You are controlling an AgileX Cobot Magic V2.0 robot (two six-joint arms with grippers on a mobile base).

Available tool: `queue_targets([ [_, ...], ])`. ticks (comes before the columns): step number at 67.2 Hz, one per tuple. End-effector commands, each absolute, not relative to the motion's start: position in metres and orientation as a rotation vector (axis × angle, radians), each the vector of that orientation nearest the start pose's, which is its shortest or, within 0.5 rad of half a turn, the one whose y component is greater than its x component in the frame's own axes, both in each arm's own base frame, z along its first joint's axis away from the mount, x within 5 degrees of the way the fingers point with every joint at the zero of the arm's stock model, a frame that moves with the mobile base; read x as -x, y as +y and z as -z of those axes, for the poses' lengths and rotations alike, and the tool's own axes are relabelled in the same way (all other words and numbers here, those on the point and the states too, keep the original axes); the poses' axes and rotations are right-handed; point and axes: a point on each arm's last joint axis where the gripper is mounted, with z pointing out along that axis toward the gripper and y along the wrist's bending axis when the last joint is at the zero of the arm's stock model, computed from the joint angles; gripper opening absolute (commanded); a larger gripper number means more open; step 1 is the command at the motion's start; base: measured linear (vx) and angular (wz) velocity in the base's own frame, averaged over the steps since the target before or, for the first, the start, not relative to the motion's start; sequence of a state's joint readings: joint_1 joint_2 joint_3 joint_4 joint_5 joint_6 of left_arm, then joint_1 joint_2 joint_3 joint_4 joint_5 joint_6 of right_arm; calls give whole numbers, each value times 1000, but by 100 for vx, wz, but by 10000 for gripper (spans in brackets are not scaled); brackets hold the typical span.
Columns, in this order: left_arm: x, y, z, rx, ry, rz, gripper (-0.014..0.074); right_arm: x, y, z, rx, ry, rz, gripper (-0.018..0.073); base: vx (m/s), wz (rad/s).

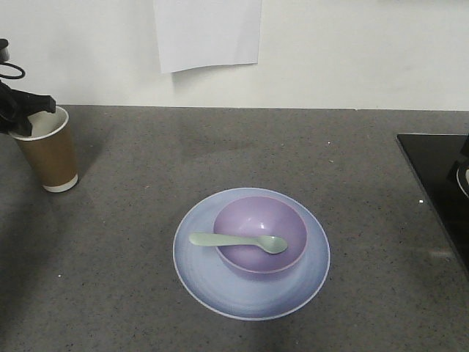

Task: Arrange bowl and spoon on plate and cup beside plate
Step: 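Reach the left gripper into the brown paper cup rim, then slide the brown cup with the left gripper toward the plate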

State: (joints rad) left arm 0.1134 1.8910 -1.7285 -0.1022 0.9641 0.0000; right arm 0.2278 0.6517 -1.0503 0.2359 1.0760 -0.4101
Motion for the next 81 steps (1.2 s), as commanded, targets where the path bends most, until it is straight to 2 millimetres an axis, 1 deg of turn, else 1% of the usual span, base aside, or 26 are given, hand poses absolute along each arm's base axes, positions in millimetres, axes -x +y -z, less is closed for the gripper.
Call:
queue_targets([
  [1,-404,31,-367,144,2416,179,-8,-80,38,-423,635,1964,-192,-6,0,0],
  [7,-389,19,-389,69,2376,301,-8,-80,38,-423,635,1964,-192,-6,0,0],
  [15,-365,-1,-410,-113,2376,447,-8,-80,38,-423,635,1964,-192,-6,0,0],
  [18,-357,-11,-413,-186,2392,491,-8,-80,38,-423,636,1965,-193,-6,0,0],
  [25,-343,-30,-417,-319,2444,516,-8,-80,38,-423,633,1967,-199,-6,0,0],
  [29,-338,-40,-416,-352,2448,527,-8,-80,38,-423,634,1968,-199,-6,0,0],
  [36,-330,-58,-406,-425,2477,557,-8,-79,38,-422,637,1977,-201,-6,0,0],
  [41,-328,-68,-392,-467,2500,567,-8,-79,38,-422,638,1978,-201,-6,0,0],
  [51,-328,-79,-360,-476,2563,565,-8,-79,38,-421,636,1992,-207,-6,0,0],
  [57,-327,-81,-344,-467,2589,548,-8,-79,38,-421,633,1993,-208,-6,0,0],
  [67,-327,-80,-328,-443,2611,544,-8,-79,38,-421,630,1994,-210,-6,0,0],
  [73,-326,-80,-324,-442,2623,543,-8,-79,38,-421,629,1994,-211,-6,0,0],
  [81,-327,-80,-324,-438,2618,542,-8,-79,38,-421,623,1996,-214,-6,0,0],
])
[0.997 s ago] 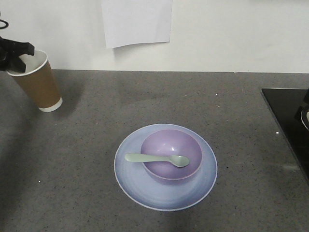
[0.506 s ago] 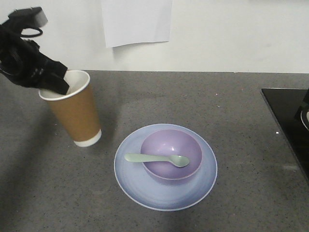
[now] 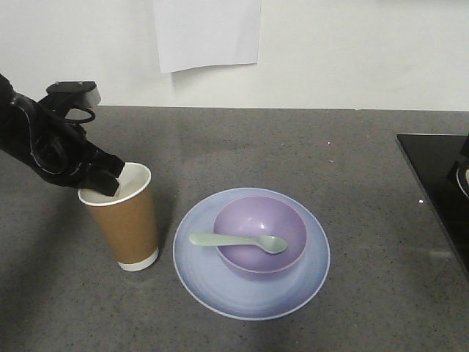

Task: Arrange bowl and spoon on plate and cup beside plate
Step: 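Slide the brown cup with the left gripper toward the plate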

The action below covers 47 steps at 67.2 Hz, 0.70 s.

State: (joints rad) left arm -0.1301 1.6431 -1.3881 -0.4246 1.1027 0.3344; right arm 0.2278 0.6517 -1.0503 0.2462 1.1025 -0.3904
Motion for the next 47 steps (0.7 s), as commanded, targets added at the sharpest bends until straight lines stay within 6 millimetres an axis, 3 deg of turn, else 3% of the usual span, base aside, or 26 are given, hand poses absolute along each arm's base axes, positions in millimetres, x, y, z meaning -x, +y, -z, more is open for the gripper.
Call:
queue_targets([
  [1,-327,-80,-324,-438,2618,542,-8,-79,38,-421,623,1996,-214,-6,0,0],
  [28,-327,-80,-324,-439,2619,542,17,-79,38,-421,623,1996,-214,-6,0,0],
  [47,-326,-80,-323,-444,2629,547,100,-79,38,-421,623,1996,-214,-6,0,0],
])
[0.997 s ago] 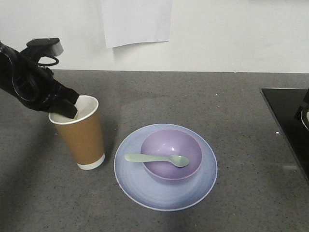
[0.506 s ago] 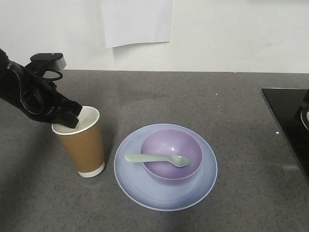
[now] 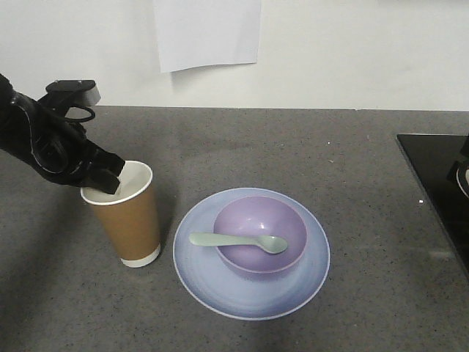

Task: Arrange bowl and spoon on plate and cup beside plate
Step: 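Slide the brown cup with the left gripper toward the plate, then release the cup and lift the left gripper away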

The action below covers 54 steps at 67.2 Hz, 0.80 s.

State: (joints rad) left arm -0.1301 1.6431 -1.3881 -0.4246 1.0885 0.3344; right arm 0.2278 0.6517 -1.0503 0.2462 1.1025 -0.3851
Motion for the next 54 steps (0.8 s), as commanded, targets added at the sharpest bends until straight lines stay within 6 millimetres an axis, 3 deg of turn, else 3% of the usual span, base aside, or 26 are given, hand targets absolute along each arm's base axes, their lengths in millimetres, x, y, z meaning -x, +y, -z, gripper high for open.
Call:
queue_targets([
  [1,-326,-80,-323,-445,2631,548,106,-79,38,-421,623,1996,-214,-6,0,0],
  [32,-325,-82,-329,-442,2619,577,324,-79,38,-421,621,1995,-215,-6,0,0],
  [54,-320,-84,-382,-539,2547,589,327,-81,38,-425,599,1951,-208,-6,0,0],
])
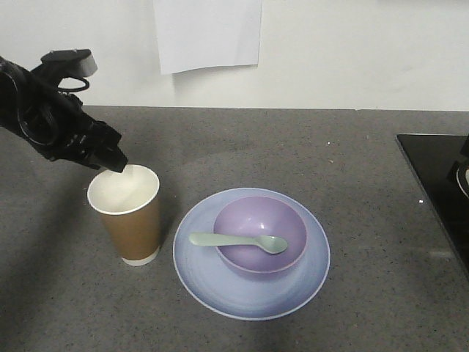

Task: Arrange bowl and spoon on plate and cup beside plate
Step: 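Release the cup and lift the left gripper away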

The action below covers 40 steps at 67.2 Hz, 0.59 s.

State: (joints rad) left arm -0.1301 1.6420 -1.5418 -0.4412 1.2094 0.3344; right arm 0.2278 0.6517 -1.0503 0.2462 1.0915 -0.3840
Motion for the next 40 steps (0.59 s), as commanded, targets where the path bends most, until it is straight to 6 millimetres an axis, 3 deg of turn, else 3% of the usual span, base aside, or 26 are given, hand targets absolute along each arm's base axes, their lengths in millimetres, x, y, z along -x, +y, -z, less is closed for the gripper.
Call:
queue_targets([
  [1,-319,-84,-385,-543,2541,586,325,-82,38,-426,595,1944,-207,-6,0,0],
  [11,-299,-78,-412,-557,2453,508,273,-89,37,-438,531,1813,-176,-6,0,0],
  [22,-269,-66,-444,-535,2304,364,104,-111,38,-445,456,1730,-149,-6,0,0],
  [29,-245,-57,-454,-486,2175,270,-10,-128,39,-443,426,1735,-128,-6,0,0],
  [36,-220,-50,-447,-436,2076,219,-8,-143,38,-428,382,1728,-94,-6,0,0],
  [40,-208,-47,-433,-407,2045,208,-8,-150,37,-412,358,1718,-74,-6,0,0],
])
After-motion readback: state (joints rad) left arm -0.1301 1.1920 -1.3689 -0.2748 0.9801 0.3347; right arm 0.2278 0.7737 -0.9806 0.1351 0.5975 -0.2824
